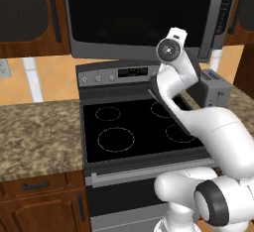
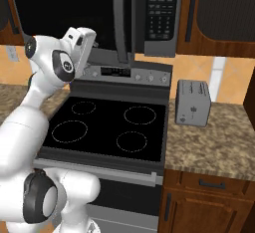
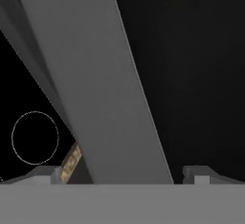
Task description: Pick the avocado from the sink and place it in the bowl. Then pick the bowl and place it in the microwave. Then close the microwave door and press the start button.
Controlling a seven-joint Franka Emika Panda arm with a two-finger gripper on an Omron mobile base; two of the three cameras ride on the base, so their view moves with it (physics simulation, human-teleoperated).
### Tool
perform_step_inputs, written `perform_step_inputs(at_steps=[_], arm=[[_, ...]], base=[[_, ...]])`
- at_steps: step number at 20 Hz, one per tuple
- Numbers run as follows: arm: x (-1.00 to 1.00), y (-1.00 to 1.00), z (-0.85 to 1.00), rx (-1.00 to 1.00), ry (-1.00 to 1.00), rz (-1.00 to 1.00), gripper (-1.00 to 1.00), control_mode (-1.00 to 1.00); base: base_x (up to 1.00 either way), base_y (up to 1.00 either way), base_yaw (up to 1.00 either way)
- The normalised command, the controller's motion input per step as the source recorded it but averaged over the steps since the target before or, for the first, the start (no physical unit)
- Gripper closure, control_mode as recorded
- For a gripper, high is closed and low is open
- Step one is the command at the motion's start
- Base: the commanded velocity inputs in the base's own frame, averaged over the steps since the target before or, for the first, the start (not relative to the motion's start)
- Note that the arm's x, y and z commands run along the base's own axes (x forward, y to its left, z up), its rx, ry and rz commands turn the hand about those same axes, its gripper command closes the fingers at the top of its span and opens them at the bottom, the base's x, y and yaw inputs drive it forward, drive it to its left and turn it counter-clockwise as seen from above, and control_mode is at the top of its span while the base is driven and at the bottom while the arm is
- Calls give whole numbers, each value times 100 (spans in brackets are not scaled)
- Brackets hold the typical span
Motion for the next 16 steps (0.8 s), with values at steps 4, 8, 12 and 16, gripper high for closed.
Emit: perform_step_inputs(at_steps=[4, 8, 12, 16], arm=[[98, 0, 0, 0, 12, 11, -100, -100], [59, 0, 0, 0, 7, 12, -100, -100], [36, 0, 0, 0, 5, 16, -100, -100], [64, -2, 0, 0, 8, 16, -100, -100]], base=[[0, 0, 0], [0, 0, 0], [0, 0, 0], [0, 0, 0]])
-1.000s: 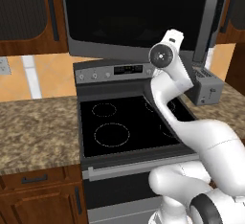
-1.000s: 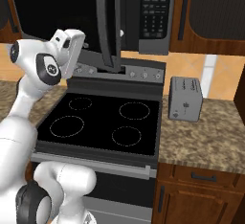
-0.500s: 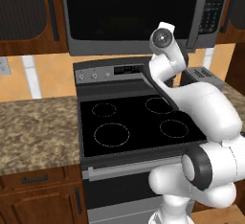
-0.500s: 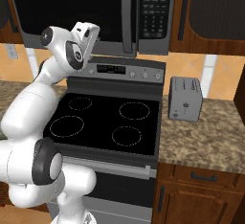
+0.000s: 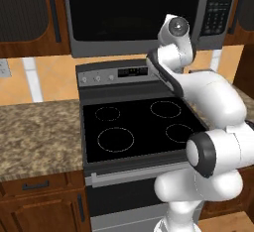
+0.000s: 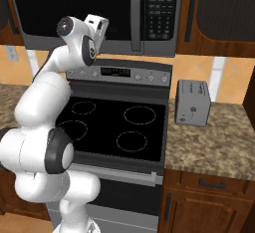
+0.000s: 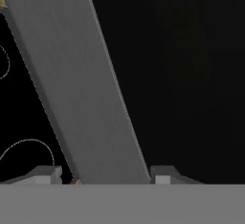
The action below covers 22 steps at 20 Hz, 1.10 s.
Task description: Pick the avocado from the sink and place it in the bowl. Then pick the bowl and place it in the microwave. Then close the microwave door and press the start button.
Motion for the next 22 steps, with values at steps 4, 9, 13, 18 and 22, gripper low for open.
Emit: perform_step_inputs(at_steps=[4, 9, 13, 18, 22], arm=[[-8, -2, 0, 0, 1, 22, -100, -100], [-100, 0, 26, 2, -19, 23, -100, -100], [-100, -43, 17, 3, -28, 26, -100, -100], [-91, -96, 5, 2, -25, 24, -100, -100], [-16, -100, 21, 2, -19, 10, -100, -100]], base=[[0, 0, 0], [0, 0, 0], [0, 0, 0], [0, 0, 0], [0, 0, 0]])
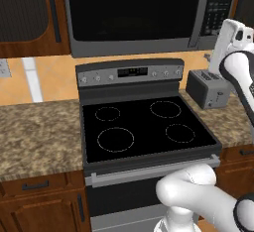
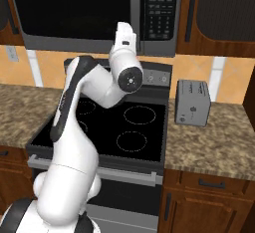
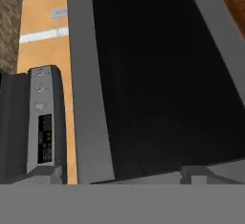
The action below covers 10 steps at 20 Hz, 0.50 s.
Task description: Pick the avocado from the sink and place it in the bowl. Then pick the bowl and place it in the microwave. Then close the microwave door and press the start button.
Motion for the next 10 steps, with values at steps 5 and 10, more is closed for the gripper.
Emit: perform_step_inputs(at_steps=[5, 10], arm=[[7, -85, 28, 3, -7, 5, 100, -100], [56, -25, 3, 0, -1, 0, 100, -100]], base=[[0, 0, 0], [0, 0, 0]])
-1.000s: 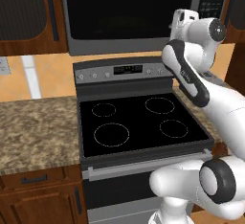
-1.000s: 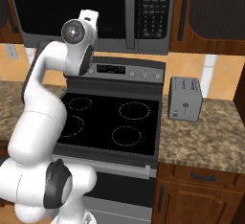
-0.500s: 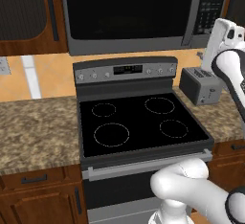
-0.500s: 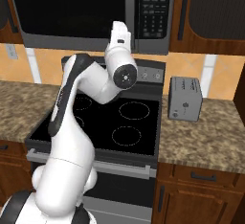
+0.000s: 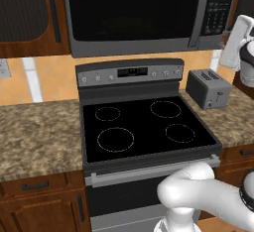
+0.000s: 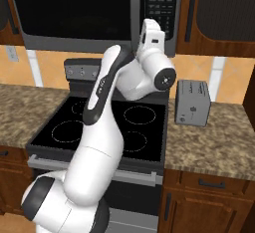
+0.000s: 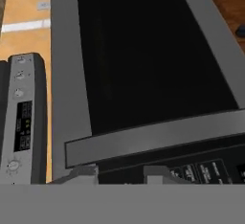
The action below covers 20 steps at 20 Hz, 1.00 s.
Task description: Pick the avocado from the sink and place it in the bowl. Then pick the bowl and place it in the microwave. Then close the microwave door and press the start button.
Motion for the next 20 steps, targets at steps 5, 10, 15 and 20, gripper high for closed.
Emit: perform_step_inputs(at_steps=[5, 10, 15, 20], arm=[[72, 0, -4, 0, 0, 0, 100, -100], [59, -23, 0, 0, 0, 0, 100, -100], [65, -9, -10, 0, 0, 0, 100, -100], [32, 0, -30, 0, -5, 0, 100, -100]], base=[[0, 0, 0], [0, 0, 0], [0, 0, 0], [0, 0, 0]])
